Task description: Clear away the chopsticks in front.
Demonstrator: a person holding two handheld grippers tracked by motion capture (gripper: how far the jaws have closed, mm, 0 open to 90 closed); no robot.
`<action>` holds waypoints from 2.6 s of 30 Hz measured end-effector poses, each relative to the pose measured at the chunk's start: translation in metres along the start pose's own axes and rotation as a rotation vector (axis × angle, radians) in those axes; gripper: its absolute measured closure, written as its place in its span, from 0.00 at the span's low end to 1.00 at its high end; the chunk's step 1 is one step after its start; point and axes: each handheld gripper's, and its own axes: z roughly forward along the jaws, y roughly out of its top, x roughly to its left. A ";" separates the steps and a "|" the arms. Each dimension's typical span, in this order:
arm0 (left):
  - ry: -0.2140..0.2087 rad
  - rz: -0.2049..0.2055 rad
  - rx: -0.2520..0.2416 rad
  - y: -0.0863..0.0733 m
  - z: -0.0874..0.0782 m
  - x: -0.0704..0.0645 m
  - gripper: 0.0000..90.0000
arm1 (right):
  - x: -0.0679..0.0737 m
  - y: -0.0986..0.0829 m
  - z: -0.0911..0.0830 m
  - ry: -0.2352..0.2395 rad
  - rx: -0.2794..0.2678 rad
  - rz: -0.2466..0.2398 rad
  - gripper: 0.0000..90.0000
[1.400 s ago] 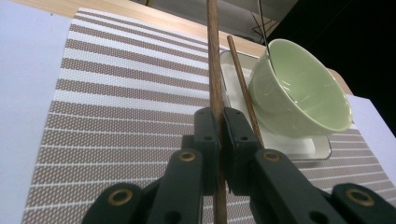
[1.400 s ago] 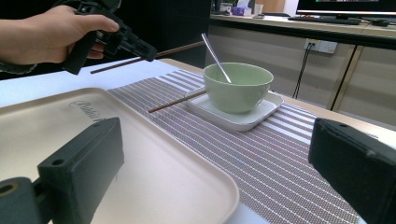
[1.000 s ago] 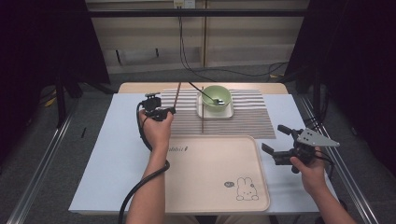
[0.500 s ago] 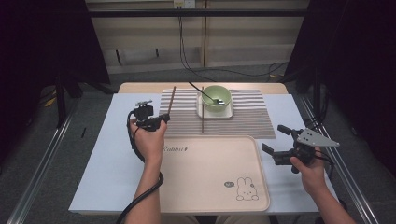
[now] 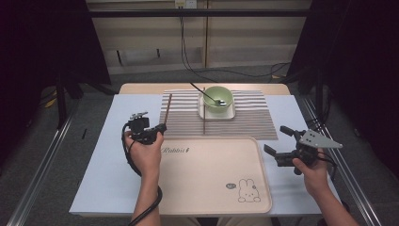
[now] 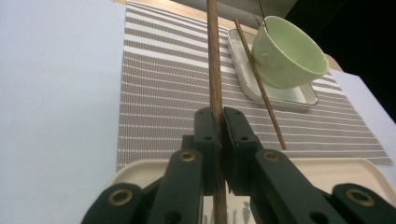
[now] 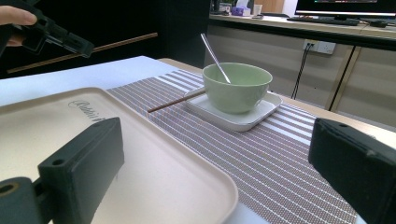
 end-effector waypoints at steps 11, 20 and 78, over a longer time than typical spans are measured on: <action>0.007 -0.029 0.017 -0.019 -0.011 0.000 0.95 | 0.000 0.000 -0.001 0.003 0.003 -0.006 0.03; 0.020 -0.060 0.015 -0.033 -0.021 0.000 0.95 | 0.000 0.000 -0.001 -0.001 0.004 -0.005 0.03; 0.105 -0.085 0.012 -0.094 -0.053 -0.011 0.95 | 0.002 0.000 0.000 -0.005 -0.001 0.001 0.03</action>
